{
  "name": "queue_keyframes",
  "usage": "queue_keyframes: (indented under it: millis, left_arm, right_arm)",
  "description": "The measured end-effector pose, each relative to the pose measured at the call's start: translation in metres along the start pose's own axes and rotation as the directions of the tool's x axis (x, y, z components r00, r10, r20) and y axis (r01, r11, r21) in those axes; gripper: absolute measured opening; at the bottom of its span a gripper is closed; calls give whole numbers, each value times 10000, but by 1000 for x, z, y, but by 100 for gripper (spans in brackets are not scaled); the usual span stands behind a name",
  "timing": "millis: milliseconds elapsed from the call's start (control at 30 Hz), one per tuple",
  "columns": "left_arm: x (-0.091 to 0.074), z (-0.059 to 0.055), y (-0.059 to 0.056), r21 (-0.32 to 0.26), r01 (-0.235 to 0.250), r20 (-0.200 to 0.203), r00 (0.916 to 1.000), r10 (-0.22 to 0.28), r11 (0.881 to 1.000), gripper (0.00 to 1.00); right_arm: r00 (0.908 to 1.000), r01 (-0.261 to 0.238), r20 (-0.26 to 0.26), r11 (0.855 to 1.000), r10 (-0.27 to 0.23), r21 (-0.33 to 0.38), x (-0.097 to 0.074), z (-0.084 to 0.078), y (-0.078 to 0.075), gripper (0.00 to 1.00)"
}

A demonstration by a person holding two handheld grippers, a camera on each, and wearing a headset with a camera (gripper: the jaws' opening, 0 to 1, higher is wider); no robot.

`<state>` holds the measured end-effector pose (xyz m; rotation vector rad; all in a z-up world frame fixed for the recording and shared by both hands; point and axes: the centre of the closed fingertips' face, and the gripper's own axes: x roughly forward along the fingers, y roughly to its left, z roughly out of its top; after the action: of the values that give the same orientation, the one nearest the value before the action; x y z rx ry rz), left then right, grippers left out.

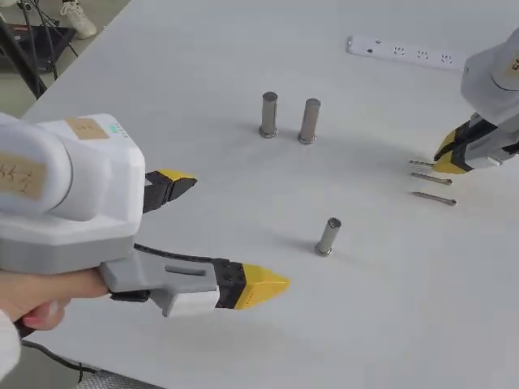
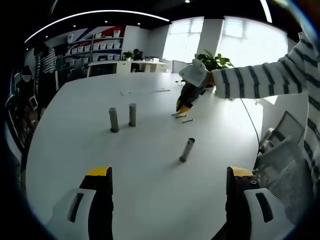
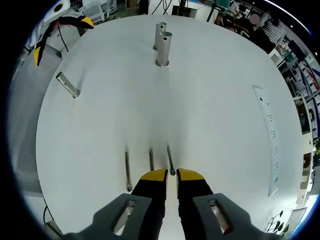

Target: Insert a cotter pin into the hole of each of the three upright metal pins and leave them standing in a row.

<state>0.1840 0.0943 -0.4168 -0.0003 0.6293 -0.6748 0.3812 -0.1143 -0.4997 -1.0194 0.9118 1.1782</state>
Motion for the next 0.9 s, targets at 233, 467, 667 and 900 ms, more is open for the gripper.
queue_keyframes:
  millis: [233,467,667,900]
  left_arm:
    - [5,0,-3,3,107,-3,9999,-107,9999,93]
    - [11,2,-5,-147,201,152,9997,-199,9997,91]
    - [13,7,-7,-143,265,291,9992,-261,9995,90]
    - [13,10,-9,-185,299,358,9989,-292,9994,89]
  right_arm:
    - [9999,-162,-54,9998,161,-121,1,2,2,0]
    - [9994,-306,-182,9995,307,88,-2,5,6,0]
    - [9983,-422,-402,9991,422,17,-3,5,7,0]
    - [9973,-556,-462,9977,574,392,-5,8,9,0]
